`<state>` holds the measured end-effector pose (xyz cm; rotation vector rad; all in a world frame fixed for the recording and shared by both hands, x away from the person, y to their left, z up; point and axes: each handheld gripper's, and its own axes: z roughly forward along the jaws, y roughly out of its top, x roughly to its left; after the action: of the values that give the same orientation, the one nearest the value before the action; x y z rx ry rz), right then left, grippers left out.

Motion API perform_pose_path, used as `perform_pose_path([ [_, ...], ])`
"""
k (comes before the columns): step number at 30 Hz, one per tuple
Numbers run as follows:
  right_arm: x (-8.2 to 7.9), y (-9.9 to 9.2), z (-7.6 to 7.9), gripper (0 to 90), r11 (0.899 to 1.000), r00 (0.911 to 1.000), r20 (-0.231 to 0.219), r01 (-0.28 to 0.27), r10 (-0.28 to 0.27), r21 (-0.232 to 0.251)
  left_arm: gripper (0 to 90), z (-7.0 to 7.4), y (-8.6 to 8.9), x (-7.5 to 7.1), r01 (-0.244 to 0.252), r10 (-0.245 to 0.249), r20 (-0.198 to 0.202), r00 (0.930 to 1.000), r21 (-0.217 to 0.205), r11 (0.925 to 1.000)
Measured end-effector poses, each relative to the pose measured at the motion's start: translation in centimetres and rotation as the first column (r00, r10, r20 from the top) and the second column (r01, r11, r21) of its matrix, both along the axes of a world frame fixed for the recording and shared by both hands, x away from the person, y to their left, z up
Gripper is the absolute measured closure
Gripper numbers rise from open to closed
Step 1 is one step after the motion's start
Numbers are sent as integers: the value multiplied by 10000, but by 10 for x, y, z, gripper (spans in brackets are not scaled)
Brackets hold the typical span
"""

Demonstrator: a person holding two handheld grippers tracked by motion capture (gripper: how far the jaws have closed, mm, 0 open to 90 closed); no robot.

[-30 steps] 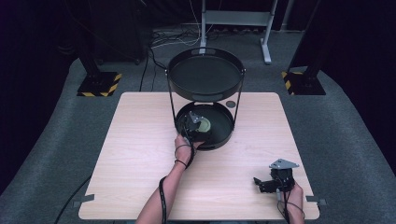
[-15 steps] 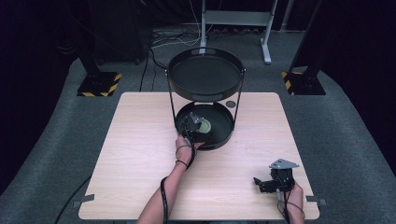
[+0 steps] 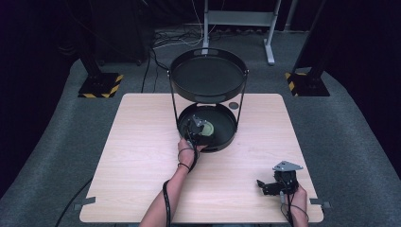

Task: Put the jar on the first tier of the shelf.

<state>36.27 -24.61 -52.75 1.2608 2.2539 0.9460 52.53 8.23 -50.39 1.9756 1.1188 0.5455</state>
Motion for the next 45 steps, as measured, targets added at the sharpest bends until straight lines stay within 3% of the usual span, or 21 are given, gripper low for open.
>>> perform_pose_path([
  [37, 0, 0, 0, 8, 10000, 10000, 34, 14, -14, -16, 109, 2, 1, 8, -89, 89, -163, 9998, 6, 10000],
  [41, 0, 0, 0, 8, 10000, 10000, 33, 8, -8, -20, 94, 4, 2, 10, -34, 28, -513, 9987, -118, 9999],
  [45, 0, 0, 0, 9, 10000, 10000, 22, 3, -3, -12, 19, 13, 3, 9, -114, 109, -671, 9977, -67, 9999],
])
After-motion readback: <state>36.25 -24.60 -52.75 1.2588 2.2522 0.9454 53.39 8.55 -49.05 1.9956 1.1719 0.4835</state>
